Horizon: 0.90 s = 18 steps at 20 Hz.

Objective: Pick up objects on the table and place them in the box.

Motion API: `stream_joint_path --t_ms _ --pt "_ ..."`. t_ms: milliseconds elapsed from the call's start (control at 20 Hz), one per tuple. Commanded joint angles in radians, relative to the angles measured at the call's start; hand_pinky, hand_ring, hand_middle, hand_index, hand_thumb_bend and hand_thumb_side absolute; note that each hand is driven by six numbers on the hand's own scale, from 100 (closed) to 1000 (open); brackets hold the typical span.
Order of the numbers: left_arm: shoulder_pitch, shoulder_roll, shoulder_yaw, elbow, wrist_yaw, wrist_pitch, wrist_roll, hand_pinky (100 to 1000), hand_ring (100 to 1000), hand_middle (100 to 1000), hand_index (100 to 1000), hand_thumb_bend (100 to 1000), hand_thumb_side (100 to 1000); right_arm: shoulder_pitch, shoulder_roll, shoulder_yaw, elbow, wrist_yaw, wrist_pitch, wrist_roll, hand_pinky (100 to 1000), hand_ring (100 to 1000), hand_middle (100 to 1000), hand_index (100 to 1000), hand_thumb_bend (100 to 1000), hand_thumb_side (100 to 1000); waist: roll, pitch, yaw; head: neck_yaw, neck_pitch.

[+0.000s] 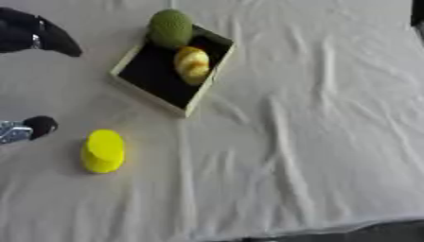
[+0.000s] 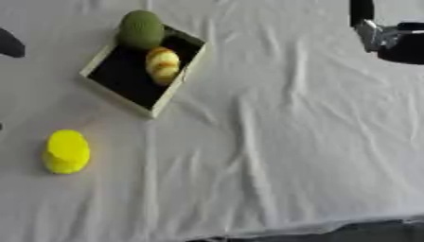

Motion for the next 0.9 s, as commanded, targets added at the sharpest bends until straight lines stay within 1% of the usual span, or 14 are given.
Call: stream_joint_path --t_ms 50,200,400,700,900 --pt "-0.008 0.022 0.001 -0.014 0.016 0.001 -0.027 916 873 816 903 422 243 0.002 -0.014 -0.025 -0.015 0.014 -0.01 -0.022 960 925 673 912 100 100 0.001 -0.015 0.003 0.026 -0.014" --pt "-0.007 0.016 -0.008 -0.014 0.016 0.0 -0.044 917 873 816 902 438 237 0.008 -0.009 -0.031 -0.015 0.019 -0.02 -0.039 960 923 672 912 100 100 0.003 -0.014 0.006 0.047 -0.021" --pt "-0.009 0.008 -0.03 -0.014 0.012 -0.007 -0.074 917 873 814 902 474 240 0.017 0.0 -0.037 -0.015 0.017 -0.025 -0.058 962 921 667 911 100 100 0.005 -0.014 0.009 0.058 -0.023" --pt "-0.02 -0.036 -0.057 -0.014 0.001 0.01 -0.097 910 872 815 903 481 245 0.027 0.01 -0.039 -0.015 0.019 -0.019 -0.058 964 918 662 910 100 100 0.009 -0.016 0.017 0.059 -0.022" --pt "-0.031 -0.068 -0.088 -0.014 -0.017 0.031 -0.123 908 872 818 900 510 195 0.029 0.019 -0.04 -0.015 0.015 -0.016 -0.055 966 915 655 900 100 100 0.008 -0.018 0.017 0.056 -0.019"
